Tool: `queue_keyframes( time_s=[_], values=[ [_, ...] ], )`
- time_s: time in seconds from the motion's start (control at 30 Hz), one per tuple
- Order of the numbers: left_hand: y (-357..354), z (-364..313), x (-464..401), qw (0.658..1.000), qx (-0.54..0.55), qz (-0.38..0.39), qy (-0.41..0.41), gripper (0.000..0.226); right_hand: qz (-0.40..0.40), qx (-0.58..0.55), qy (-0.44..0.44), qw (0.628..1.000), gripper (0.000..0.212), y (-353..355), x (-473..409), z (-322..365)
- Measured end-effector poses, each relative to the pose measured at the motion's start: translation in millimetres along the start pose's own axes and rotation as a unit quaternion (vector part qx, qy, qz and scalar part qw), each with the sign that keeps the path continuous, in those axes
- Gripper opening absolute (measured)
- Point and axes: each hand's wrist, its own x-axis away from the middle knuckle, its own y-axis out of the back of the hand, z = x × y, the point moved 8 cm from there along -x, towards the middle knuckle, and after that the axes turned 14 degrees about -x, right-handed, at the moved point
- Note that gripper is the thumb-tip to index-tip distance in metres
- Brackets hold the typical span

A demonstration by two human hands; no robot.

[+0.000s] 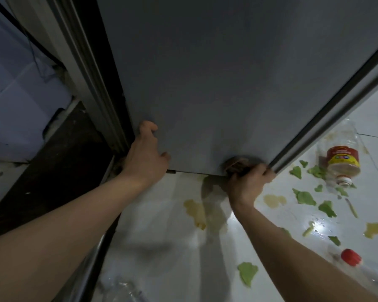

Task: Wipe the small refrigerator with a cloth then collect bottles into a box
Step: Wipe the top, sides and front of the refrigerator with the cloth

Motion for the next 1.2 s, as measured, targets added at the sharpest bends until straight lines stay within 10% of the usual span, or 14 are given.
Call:
queue_keyframes(
  time_s=[0.23,0.5,0.7,1.2],
  values=[
    [14,6,-7,0.999,-0.013,-0.004,-0.031,0.049,0.093,-0.174,-0.034,0.980,0.042,-95,82,75],
    [-8,5,-6,0.999,0.032,0.027,-0.033,0.045,-0.073,-0.094,-0.104,0.987,0.029,-3,8,19],
    [-18,4,-10,0.999,0.036,0.024,-0.030,0.041,0.001,-0.136,-0.239,0.961,0.054,13,-21,-30],
    [-13,1,-10,0.999,0.002,-0.016,-0.032,0.043,0.023,-0.377,-0.360,0.853,0.023,-57,41,-7]
  ],
)
